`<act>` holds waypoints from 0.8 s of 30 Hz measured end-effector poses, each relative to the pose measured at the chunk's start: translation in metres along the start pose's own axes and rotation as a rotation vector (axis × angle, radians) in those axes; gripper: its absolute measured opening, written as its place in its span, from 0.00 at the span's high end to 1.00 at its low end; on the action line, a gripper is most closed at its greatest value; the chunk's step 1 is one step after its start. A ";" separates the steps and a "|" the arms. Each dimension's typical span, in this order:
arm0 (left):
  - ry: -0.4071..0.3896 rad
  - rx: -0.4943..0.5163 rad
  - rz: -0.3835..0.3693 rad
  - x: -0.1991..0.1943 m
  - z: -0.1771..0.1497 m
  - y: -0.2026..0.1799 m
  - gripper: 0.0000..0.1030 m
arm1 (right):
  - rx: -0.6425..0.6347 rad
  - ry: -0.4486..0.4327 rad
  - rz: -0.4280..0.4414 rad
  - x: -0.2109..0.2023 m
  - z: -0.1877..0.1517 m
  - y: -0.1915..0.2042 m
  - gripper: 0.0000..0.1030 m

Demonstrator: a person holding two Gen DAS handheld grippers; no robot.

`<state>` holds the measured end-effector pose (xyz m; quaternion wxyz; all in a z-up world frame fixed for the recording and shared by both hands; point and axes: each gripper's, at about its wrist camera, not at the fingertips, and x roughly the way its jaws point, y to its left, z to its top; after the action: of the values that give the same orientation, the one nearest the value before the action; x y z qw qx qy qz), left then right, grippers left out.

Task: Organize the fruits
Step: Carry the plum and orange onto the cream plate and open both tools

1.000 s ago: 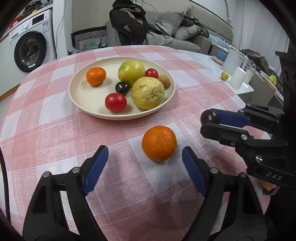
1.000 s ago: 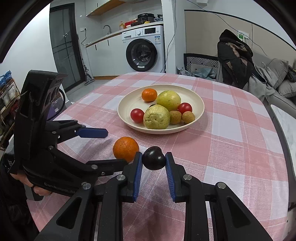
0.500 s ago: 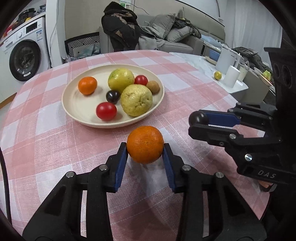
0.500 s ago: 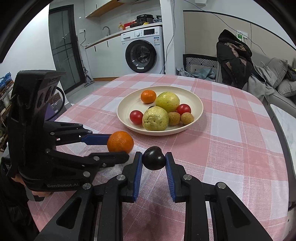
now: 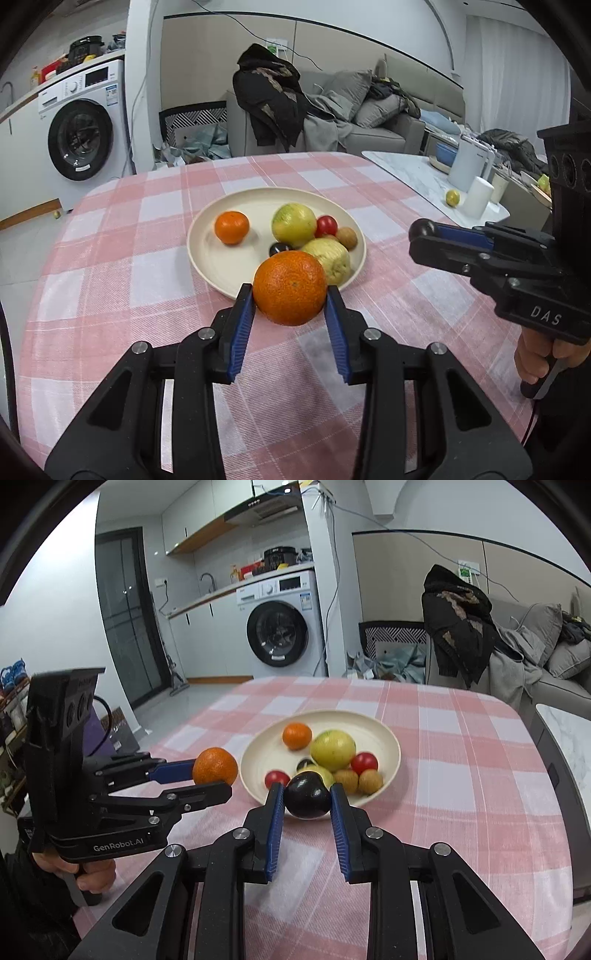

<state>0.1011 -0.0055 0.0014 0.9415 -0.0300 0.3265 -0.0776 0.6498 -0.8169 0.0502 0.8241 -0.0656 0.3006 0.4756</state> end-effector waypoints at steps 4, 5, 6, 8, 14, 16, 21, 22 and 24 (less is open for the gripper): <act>-0.020 -0.017 0.021 -0.003 0.010 0.012 0.66 | 0.007 -0.015 -0.001 0.003 0.012 0.000 0.75; -0.024 -0.021 0.027 -0.004 0.011 0.013 0.66 | 0.007 -0.018 0.001 0.004 0.014 0.000 0.75; -0.029 -0.023 0.034 -0.004 0.014 0.015 0.66 | 0.006 -0.023 0.001 0.005 0.017 0.001 0.75; -0.031 -0.029 0.045 -0.002 0.018 0.020 0.66 | 0.007 -0.020 0.004 0.009 0.022 0.000 0.75; -0.034 -0.039 0.068 0.013 0.030 0.025 0.66 | 0.030 -0.013 0.003 0.021 0.032 -0.006 0.75; -0.033 -0.039 0.075 0.018 0.032 0.026 0.66 | 0.035 -0.008 -0.005 0.027 0.034 -0.008 0.75; -0.028 -0.034 0.095 0.031 0.034 0.029 0.66 | 0.053 0.017 -0.003 0.042 0.033 -0.008 0.75; -0.029 -0.028 0.102 0.034 0.034 0.029 0.66 | 0.058 0.024 -0.002 0.047 0.032 -0.008 0.75; -0.028 -0.017 0.116 0.040 0.033 0.029 0.66 | 0.067 0.032 -0.003 0.054 0.031 -0.009 0.75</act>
<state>0.1564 0.0164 -0.0005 0.9486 -0.0200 0.3151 -0.0196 0.6904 -0.7695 0.0431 0.8215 -0.0459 0.3294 0.4631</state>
